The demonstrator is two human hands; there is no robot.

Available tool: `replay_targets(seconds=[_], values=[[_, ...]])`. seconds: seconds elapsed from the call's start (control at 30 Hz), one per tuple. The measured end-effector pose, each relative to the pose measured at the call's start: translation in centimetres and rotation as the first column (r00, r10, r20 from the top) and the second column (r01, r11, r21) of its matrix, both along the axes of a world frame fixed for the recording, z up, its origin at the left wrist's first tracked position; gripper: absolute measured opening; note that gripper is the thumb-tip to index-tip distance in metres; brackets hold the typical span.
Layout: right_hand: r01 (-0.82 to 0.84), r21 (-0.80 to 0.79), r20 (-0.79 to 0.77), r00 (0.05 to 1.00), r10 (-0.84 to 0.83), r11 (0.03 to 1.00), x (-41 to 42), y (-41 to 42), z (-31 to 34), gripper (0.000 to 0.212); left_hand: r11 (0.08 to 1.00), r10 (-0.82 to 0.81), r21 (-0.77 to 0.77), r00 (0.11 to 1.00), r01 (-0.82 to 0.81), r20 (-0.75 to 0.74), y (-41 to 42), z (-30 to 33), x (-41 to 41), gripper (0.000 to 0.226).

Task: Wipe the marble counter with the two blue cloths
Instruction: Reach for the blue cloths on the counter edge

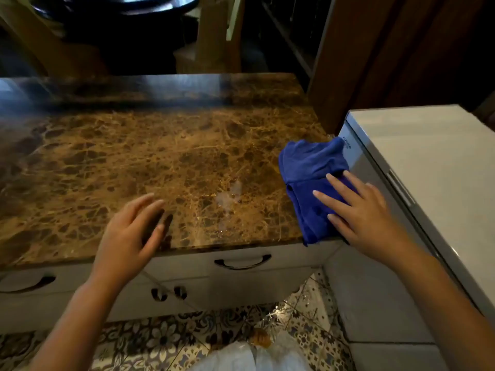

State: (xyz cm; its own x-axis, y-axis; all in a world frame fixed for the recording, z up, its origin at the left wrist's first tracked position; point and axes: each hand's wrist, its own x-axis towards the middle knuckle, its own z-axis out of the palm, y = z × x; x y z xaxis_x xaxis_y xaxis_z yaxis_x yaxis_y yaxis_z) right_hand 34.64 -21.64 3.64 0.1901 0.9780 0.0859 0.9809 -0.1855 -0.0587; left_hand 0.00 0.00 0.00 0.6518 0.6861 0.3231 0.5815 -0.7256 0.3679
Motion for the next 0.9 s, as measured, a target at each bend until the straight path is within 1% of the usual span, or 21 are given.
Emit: replay_targets(seconds=[0.03, 0.1, 0.17, 0.2, 0.23, 0.27, 0.37, 0.5, 0.57, 0.7, 0.8, 0.87, 0.9], values=[[0.022, -0.084, -0.022, 0.999, -0.024, 0.996, 0.7, 0.2, 0.1, 0.051, 1.0, 0.015, -0.011, 0.997, -0.016, -0.071, 1.1, -0.4, 0.0, 0.057], [0.062, -0.16, 0.004, 0.998, -0.062, 0.985, 2.0, 0.4, -0.3, 0.057, 0.996, 0.069, -0.034, 0.976, -0.078, -0.208, 2.9, -0.9, -0.2, 0.067], [0.083, -0.284, 0.001, 0.996, -0.086, 0.955, 2.7, 0.5, -0.9, 0.055, 0.984, 0.105, -0.108, 0.956, -0.139, -0.274, 4.3, -1.5, -0.1, 0.075], [0.075, -0.349, -0.011, 0.996, -0.084, 0.934, 2.8, 0.6, -1.0, 0.054, 0.982, 0.114, -0.112, 0.946, -0.155, -0.303, 4.6, -1.7, 0.0, 0.078], [0.064, -0.382, -0.047, 0.995, -0.088, 0.922, 2.8, 0.7, -1.0, 0.056, 0.981, 0.118, -0.107, 0.938, -0.161, -0.326, 4.8, -2.0, 0.1, 0.079], [0.052, -0.38, -0.083, 0.992, -0.09, 0.923, 2.7, 0.8, -1.0, 0.057, 0.98, 0.122, -0.106, 0.93, -0.168, -0.347, 5.0, -2.0, 0.2, 0.08], [0.044, -0.318, -0.132, 0.987, -0.09, 0.947, 2.5, 0.8, -0.7, 0.059, 0.979, 0.14, -0.086, 0.92, -0.183, -0.366, 5.3, -2.1, 0.3, 0.08], [0.032, -0.25, -0.105, 0.993, -0.06, 0.968, 2.2, 0.7, -1.0, 0.057, 0.98, 0.146, -0.073, 0.92, -0.184, -0.365, 5.3, -2.4, 0.2, 0.079], [0.01, -0.169, -0.114, 0.993, -0.03, 0.985, 1.8, 0.5, -1.3, 0.054, 0.981, 0.149, -0.066, 0.922, -0.184, -0.357, 5.4, -2.5, 0.1, 0.078], [-0.06, 0.05, -0.098, 0.993, 0.065, 0.997, 0.9, 0.0, -2.0, 0.044, 0.981, 0.15, -0.064, 0.922, -0.185, -0.356, 5.5, -2.6, 0.3, 0.077], [-0.065, 0.132, -0.114, 0.99, 0.08, 0.989, 0.0, -0.1, -2.1, 0.037, 0.982, 0.146, -0.065, 0.926, -0.18, -0.349, 5.5, -2.7, 0.1, 0.076], [-0.042, 0.154, -0.156, 0.986, 0.066, 0.987, -0.4, -0.1, -1.9, 0.036, 0.981, 0.146, -0.067, 0.927, -0.18, -0.347, 5.5, -2.7, 0.1, 0.076], [-0.014, 0.174, -0.21, 0.976, 0.051, 0.985, -0.6, 0.0, -1.6, 0.035, 0.981, 0.146, -0.068, 0.926, -0.18, -0.347, 5.5, -2.7, 0.1, 0.076]])
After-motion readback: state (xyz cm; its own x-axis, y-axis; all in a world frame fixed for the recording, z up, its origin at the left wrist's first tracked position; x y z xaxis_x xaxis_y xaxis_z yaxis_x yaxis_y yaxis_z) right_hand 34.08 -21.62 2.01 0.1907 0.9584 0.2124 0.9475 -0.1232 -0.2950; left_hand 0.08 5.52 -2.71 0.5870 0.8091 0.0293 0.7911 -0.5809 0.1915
